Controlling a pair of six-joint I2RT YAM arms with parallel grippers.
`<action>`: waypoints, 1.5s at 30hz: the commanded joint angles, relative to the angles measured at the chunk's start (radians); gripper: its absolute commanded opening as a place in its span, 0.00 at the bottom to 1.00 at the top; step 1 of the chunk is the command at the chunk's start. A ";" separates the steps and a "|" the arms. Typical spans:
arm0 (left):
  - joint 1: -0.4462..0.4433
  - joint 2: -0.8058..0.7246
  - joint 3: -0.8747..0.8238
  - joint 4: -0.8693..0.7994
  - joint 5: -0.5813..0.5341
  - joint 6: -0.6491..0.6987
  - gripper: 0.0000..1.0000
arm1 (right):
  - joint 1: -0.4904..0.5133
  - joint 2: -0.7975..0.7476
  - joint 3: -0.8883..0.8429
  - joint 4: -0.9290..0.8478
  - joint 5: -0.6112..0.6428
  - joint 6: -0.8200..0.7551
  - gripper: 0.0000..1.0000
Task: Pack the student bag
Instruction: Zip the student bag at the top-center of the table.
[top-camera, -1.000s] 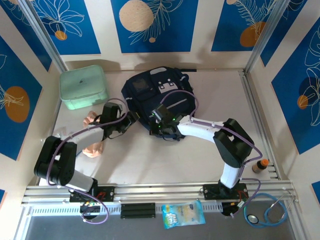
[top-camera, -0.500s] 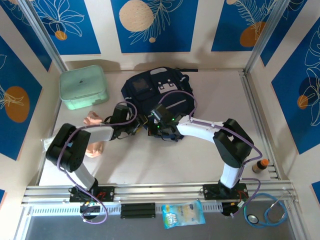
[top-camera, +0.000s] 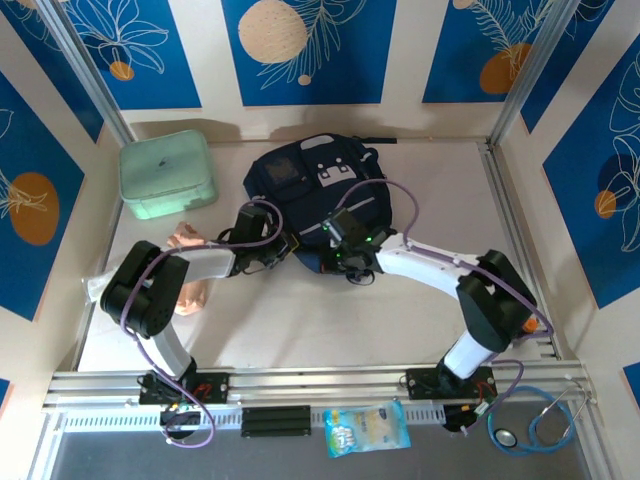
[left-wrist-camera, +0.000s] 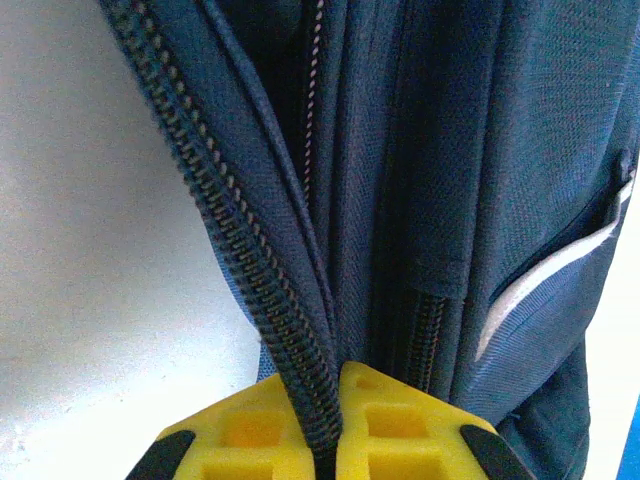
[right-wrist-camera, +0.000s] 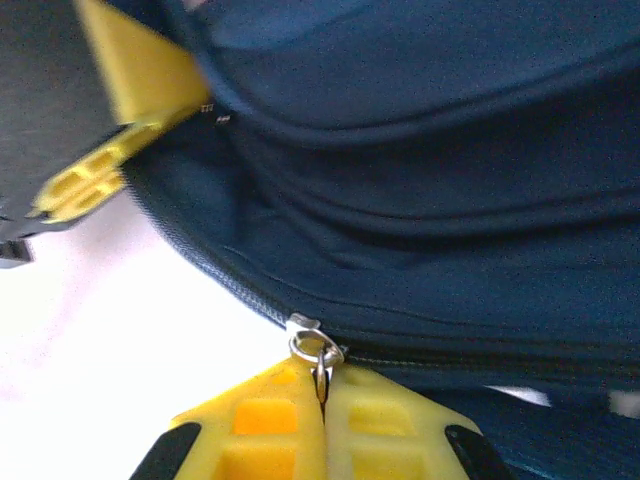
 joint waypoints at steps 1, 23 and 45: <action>0.020 0.012 0.032 0.013 -0.053 0.034 0.00 | -0.045 -0.064 -0.026 -0.175 0.104 -0.049 0.00; 0.094 -0.066 0.075 -0.232 -0.003 0.266 0.41 | -0.189 -0.069 -0.017 -0.007 -0.082 -0.127 0.00; 0.085 -0.047 0.426 -0.800 0.244 1.402 0.54 | -0.144 0.021 -0.046 0.287 -0.423 -0.062 0.00</action>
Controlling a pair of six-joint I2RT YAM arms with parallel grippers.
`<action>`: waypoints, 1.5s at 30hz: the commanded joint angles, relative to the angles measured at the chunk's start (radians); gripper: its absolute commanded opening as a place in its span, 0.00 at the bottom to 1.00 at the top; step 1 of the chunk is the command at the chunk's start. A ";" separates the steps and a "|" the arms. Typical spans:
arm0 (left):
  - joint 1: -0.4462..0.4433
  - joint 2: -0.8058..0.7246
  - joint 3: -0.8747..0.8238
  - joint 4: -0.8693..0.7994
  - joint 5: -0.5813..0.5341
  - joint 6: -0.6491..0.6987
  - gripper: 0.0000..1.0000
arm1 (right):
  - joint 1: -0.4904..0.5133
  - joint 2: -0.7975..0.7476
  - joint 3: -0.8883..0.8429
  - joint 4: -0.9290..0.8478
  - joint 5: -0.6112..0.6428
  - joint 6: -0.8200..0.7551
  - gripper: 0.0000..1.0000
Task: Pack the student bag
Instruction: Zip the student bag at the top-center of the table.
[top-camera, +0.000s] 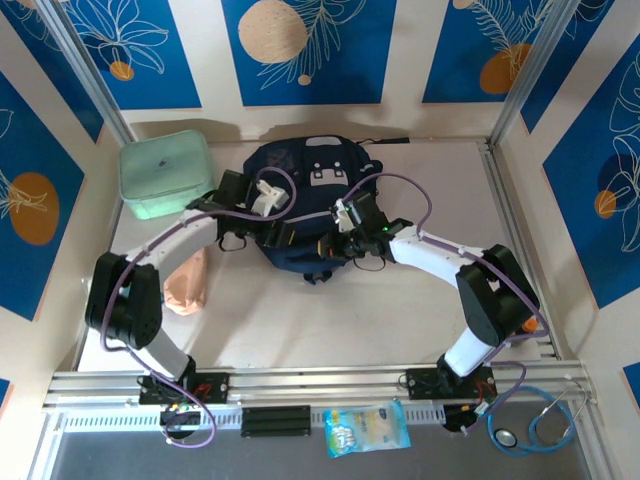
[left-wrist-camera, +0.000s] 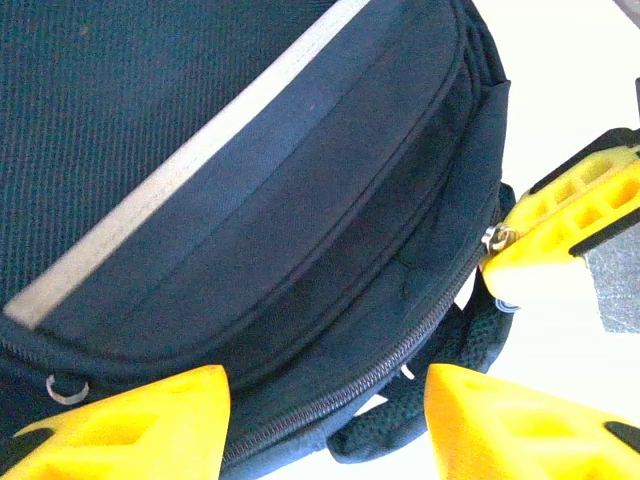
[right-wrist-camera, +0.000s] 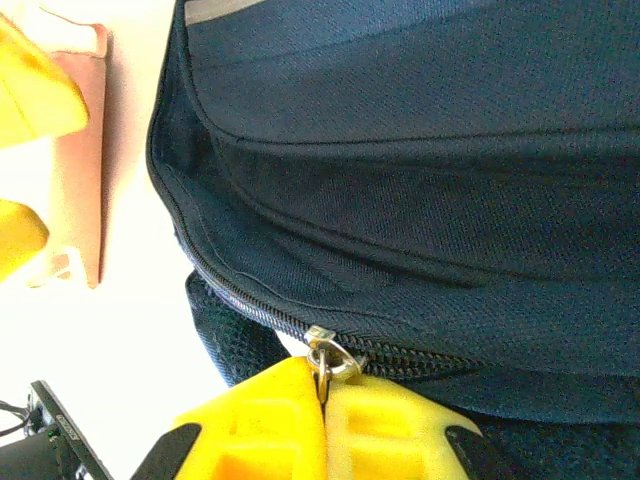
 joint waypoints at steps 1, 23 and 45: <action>-0.007 0.045 0.053 -0.088 0.102 0.213 0.53 | 0.003 -0.010 -0.010 0.058 -0.049 0.015 0.00; -0.099 0.142 0.054 -0.061 0.009 0.434 0.42 | 0.008 -0.078 -0.067 0.101 -0.110 0.040 0.00; -0.096 0.114 0.041 -0.067 0.008 0.486 0.04 | 0.015 -0.122 -0.119 -0.215 0.582 0.106 0.00</action>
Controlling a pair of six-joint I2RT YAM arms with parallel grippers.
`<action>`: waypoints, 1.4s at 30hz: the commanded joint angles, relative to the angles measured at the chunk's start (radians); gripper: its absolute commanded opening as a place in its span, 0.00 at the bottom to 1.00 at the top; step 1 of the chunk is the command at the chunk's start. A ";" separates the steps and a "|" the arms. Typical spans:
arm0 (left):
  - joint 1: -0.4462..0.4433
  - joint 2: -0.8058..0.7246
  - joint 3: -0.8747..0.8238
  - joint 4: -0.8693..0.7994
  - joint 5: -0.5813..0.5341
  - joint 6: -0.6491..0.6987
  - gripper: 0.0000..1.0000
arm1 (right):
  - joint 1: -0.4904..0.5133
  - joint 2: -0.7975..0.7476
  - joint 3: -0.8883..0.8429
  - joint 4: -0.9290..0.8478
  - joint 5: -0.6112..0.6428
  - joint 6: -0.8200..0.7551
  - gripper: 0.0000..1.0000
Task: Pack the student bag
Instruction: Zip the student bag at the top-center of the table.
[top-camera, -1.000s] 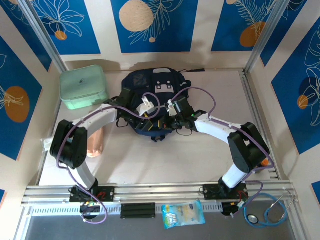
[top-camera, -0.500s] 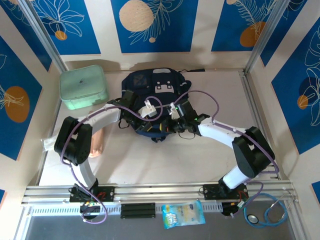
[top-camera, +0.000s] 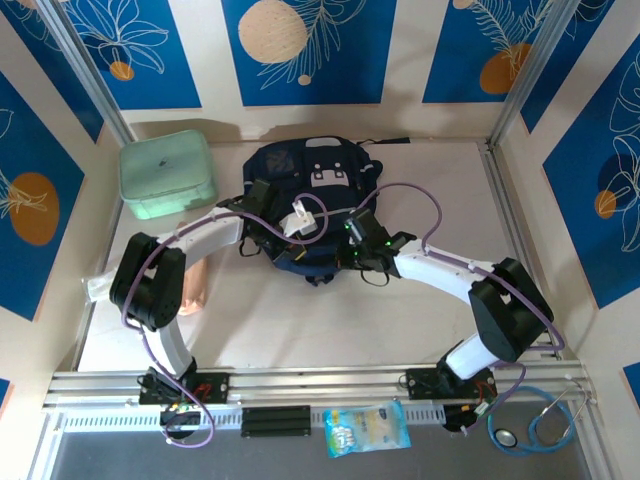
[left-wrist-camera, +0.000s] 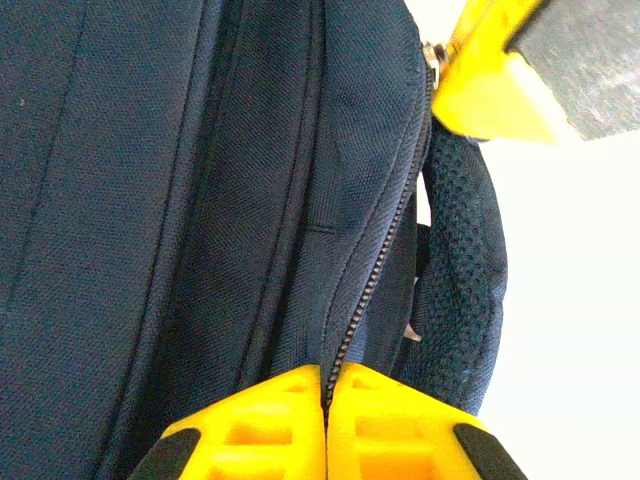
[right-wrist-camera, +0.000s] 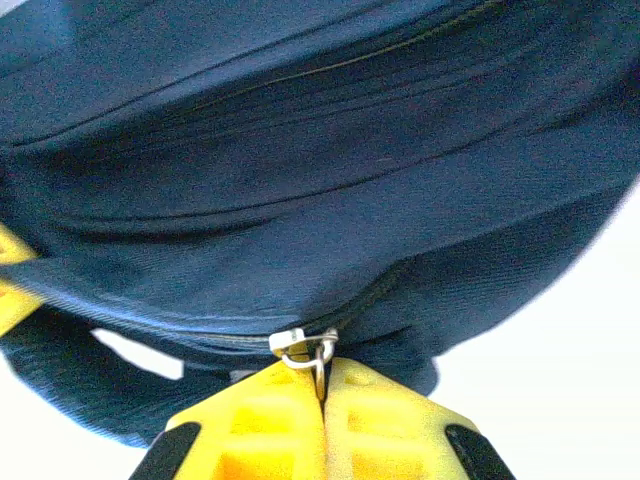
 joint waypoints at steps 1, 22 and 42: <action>0.009 -0.033 -0.004 -0.021 -0.027 0.028 0.03 | -0.056 -0.020 -0.019 -0.118 0.181 0.008 0.00; 0.003 -0.040 0.038 -0.045 0.116 -0.019 0.38 | -0.119 0.011 0.072 0.111 -0.184 -0.296 0.00; -0.037 0.067 0.151 -0.130 0.024 -0.033 0.08 | -0.042 0.000 0.015 0.237 -0.283 -0.255 0.00</action>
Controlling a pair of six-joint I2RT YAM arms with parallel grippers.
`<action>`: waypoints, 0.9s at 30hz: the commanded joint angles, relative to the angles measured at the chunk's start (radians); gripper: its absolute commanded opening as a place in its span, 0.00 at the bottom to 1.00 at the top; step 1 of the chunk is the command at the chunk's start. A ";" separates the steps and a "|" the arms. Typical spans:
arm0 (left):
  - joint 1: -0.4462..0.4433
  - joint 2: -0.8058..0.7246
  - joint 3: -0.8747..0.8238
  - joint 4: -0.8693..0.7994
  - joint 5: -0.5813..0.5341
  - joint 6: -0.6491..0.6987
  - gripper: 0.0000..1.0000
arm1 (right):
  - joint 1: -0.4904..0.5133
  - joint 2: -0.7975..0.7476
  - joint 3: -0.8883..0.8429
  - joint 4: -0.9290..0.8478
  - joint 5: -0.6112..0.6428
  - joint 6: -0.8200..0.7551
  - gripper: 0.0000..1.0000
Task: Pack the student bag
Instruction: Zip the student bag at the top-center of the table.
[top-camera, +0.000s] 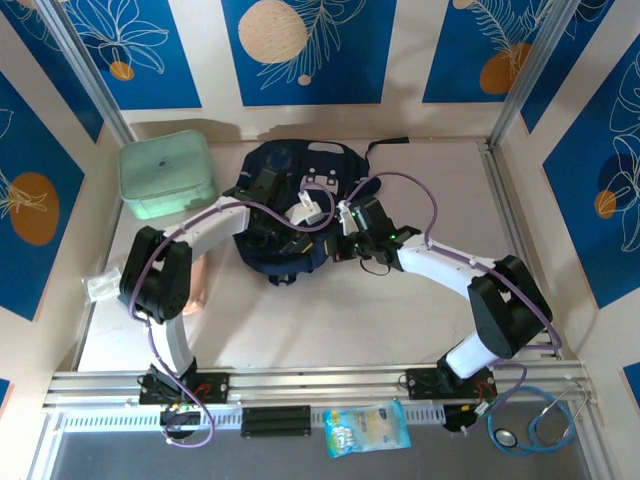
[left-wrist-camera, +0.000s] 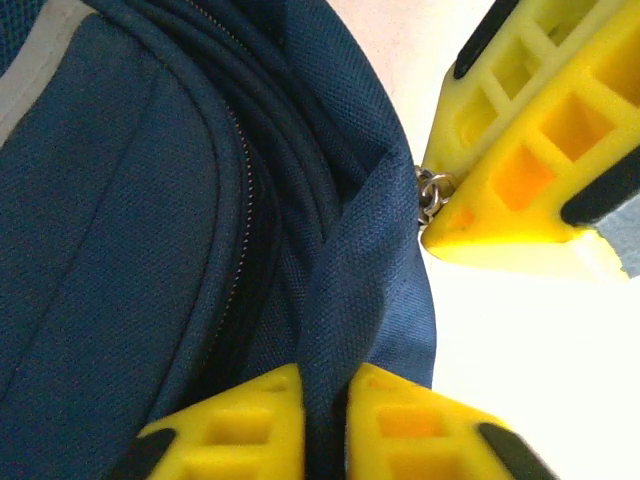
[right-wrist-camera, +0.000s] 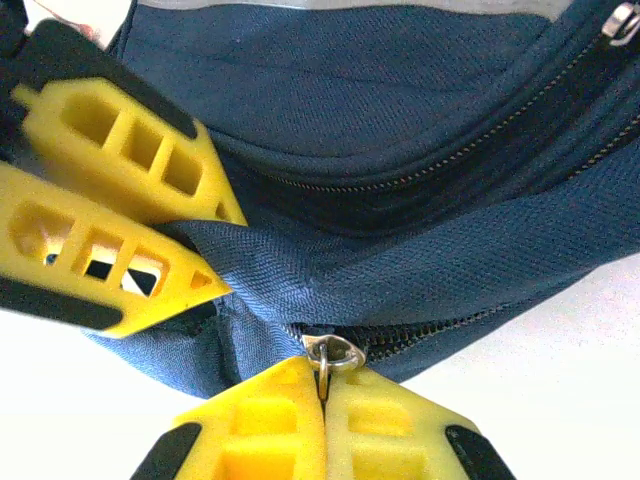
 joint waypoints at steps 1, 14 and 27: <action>-0.014 -0.012 -0.002 -0.041 0.004 0.018 0.06 | 0.003 -0.015 -0.017 0.084 0.017 0.011 0.00; -0.017 -0.169 -0.017 -0.206 -0.056 0.069 0.00 | -0.167 0.064 0.057 0.016 0.043 -0.041 0.00; -0.043 -0.234 -0.070 -0.216 -0.026 0.084 0.00 | -0.270 0.259 0.281 -0.183 0.157 0.074 0.02</action>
